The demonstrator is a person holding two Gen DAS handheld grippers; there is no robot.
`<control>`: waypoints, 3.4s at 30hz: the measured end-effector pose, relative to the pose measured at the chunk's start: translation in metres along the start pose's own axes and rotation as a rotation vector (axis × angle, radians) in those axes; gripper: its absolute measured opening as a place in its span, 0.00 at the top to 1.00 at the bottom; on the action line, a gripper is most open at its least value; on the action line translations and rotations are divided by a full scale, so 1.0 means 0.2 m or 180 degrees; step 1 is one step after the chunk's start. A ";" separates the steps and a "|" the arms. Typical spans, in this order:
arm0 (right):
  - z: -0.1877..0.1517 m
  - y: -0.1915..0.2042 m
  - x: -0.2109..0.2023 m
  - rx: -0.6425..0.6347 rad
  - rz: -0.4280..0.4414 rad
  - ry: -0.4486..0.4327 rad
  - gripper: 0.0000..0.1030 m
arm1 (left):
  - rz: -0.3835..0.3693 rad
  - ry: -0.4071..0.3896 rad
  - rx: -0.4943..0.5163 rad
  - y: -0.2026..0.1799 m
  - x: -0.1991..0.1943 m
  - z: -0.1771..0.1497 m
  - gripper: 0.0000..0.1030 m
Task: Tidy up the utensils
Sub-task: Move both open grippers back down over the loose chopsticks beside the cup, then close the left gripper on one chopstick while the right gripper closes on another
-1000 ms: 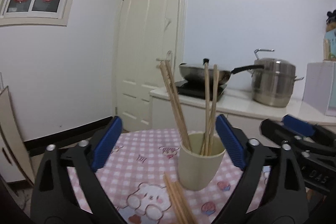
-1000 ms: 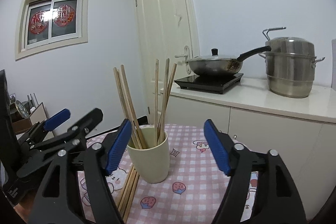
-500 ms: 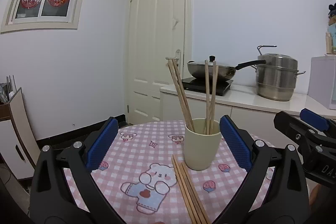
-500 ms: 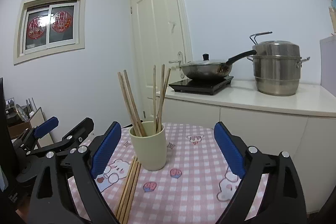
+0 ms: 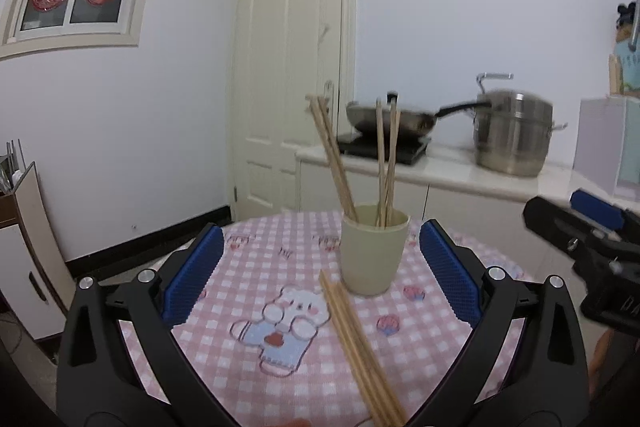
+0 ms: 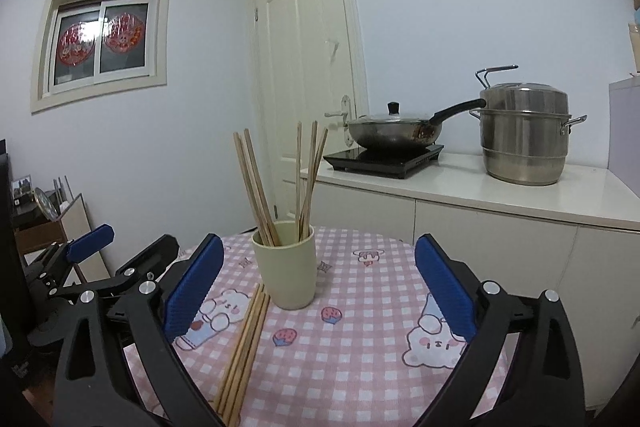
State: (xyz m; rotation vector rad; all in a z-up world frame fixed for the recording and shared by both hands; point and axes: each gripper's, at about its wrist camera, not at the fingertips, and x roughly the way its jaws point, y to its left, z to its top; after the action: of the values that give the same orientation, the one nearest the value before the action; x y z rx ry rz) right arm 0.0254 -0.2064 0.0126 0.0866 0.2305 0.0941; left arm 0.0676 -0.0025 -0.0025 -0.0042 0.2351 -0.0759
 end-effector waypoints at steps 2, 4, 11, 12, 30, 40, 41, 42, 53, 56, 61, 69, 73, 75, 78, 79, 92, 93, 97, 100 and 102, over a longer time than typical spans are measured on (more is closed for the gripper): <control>-0.02 -0.01 0.01 0.0021 -0.0001 0.0058 0.10 | 0.0047 0.0121 0.0030 0.01 0.03 -0.03 0.06; -0.05 -0.02 0.03 0.0042 -0.0022 0.0123 0.10 | 0.0088 0.0259 0.0005 0.04 0.06 -0.06 0.06; -0.12 -0.05 0.09 0.0068 -0.0055 0.0283 0.10 | -0.0005 0.0535 -0.0271 0.12 0.14 -0.15 0.06; -0.12 -0.05 0.09 0.0069 -0.0061 0.0296 0.10 | -0.0027 0.0618 -0.0278 0.12 0.16 -0.16 0.06; -0.20 -0.10 0.18 0.0128 0.0009 0.0621 0.10 | 0.0046 0.1771 -0.0100 0.06 0.42 -0.36 0.07; -0.21 -0.10 0.19 0.0127 0.0032 0.0694 0.10 | 0.0037 0.2092 -0.0021 0.04 0.49 -0.41 0.11; -0.21 -0.11 0.19 0.0133 0.0032 0.0702 0.10 | 0.0029 0.2094 -0.0028 0.04 0.49 -0.41 0.11; -0.21 -0.11 0.19 0.0138 0.0034 0.0708 0.10 | 0.0033 0.2097 -0.0027 0.04 0.50 -0.41 0.11; -0.21 -0.10 0.21 0.0112 0.0091 0.0770 0.10 | 0.0128 0.2227 0.0094 0.04 0.61 -0.41 0.10; -0.21 -0.09 0.22 0.0078 0.0099 0.0788 0.10 | 0.0087 0.2292 0.0051 0.06 0.69 -0.39 0.10; -0.19 -0.09 0.25 0.0046 0.0108 0.0831 0.10 | 0.0065 0.2438 0.0059 0.10 0.88 -0.34 0.16; -0.20 -0.06 0.38 0.0002 0.0273 0.1170 0.10 | -0.0154 0.2326 0.0035 0.10 0.90 -0.30 0.77; -0.23 -0.03 0.47 0.0001 0.0409 0.1456 0.10 | -0.0347 0.2307 -0.0171 0.15 0.85 -0.29 0.92; -0.24 -0.01 0.53 -0.0039 0.0456 0.1631 0.10 | -0.0302 0.2277 -0.0106 0.16 0.83 -0.27 0.96; -0.27 0.04 0.60 -0.0141 0.0471 0.1866 0.10 | -0.0262 0.2275 -0.0087 0.19 0.80 -0.28 0.96; -0.28 0.06 0.62 -0.0195 0.0461 0.1918 0.10 | -0.0270 0.2280 -0.0107 0.21 0.79 -0.28 0.96; -0.33 0.17 0.76 -0.0555 0.0520 0.2456 0.31 | -0.0688 0.2340 -0.0532 0.25 0.78 -0.30 0.95; -0.33 0.18 0.77 -0.0563 0.0555 0.2494 0.33 | -0.0645 0.2323 -0.0486 0.23 0.78 -0.30 0.95; -0.33 0.22 0.78 -0.0683 0.0566 0.2554 0.37 | -0.0593 0.2316 -0.0473 0.21 0.79 -0.30 0.95; -0.32 0.23 0.78 -0.0752 0.0567 0.2579 0.40 | -0.0578 0.2340 -0.0431 0.22 0.80 -0.30 0.95; -0.32 0.23 0.78 -0.0806 0.0570 0.2600 0.41 | -0.0575 0.2346 -0.0411 0.22 0.80 -0.29 0.95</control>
State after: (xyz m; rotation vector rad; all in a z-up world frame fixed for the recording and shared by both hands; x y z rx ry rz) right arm 0.1582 -0.1399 -0.0798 -0.1916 1.0239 0.3357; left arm 0.2126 0.0287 -0.0976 -0.1278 0.9766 -0.2420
